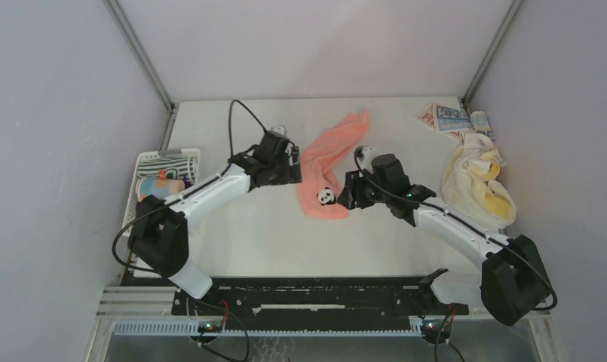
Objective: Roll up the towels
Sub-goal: Flatten out the towel at the center of the board.
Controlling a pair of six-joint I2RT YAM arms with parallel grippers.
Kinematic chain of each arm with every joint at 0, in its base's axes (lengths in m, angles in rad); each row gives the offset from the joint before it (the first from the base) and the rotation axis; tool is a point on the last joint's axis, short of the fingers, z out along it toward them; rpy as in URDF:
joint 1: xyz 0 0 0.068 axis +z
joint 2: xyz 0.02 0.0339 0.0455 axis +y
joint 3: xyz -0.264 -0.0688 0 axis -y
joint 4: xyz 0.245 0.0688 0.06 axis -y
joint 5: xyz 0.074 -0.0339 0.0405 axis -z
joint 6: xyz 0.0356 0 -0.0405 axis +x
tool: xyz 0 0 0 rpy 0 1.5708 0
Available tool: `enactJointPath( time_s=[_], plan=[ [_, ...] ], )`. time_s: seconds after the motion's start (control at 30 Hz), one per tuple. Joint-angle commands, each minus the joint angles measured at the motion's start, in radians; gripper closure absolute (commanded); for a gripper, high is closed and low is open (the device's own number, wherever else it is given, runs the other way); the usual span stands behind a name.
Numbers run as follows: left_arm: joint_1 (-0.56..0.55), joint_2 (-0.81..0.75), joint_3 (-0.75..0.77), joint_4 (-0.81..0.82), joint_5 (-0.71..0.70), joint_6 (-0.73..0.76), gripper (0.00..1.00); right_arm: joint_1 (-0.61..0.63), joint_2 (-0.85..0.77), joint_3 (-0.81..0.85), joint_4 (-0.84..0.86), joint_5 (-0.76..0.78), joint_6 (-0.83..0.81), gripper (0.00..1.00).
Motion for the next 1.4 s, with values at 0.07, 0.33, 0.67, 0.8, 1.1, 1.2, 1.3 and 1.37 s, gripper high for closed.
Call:
enactJointPath(
  time_s=[0.07, 0.33, 0.67, 0.8, 1.1, 1.2, 1.3, 1.37],
  plan=[
    [-0.107, 0.153, -0.045, 0.043, 0.092, -0.174, 0.23, -0.121, -0.117, -0.096, -0.04, 0.088, -0.062, 0.47],
    [-0.179, 0.323, 0.145, -0.066, -0.064, -0.087, 0.51, -0.196, -0.188, -0.173, -0.023, 0.052, -0.047, 0.44],
    [-0.148, 0.237, -0.11, -0.23, -0.294, -0.239, 0.79, -0.209, -0.169, -0.178, 0.013, 0.002, -0.031, 0.44],
    [-0.029, 0.063, -0.301, -0.2, -0.343, -0.282, 0.74, -0.21, -0.15, -0.179, 0.034, -0.015, -0.023, 0.44],
    [0.098, -0.118, -0.226, -0.177, -0.319, -0.209, 0.37, -0.215, -0.176, -0.179, 0.019, -0.032, -0.026, 0.44],
    [0.013, -0.2, -0.274, -0.17, -0.228, -0.244, 0.32, -0.224, -0.182, -0.178, 0.019, -0.033, -0.029, 0.44],
    [-0.034, -0.274, -0.401, -0.107, -0.089, -0.349, 0.31, -0.23, -0.178, -0.179, 0.029, -0.04, -0.03, 0.44],
    [-0.062, -0.317, -0.478, -0.055, -0.052, -0.418, 0.31, -0.234, -0.17, -0.178, 0.037, -0.045, -0.032, 0.44]
  ],
)
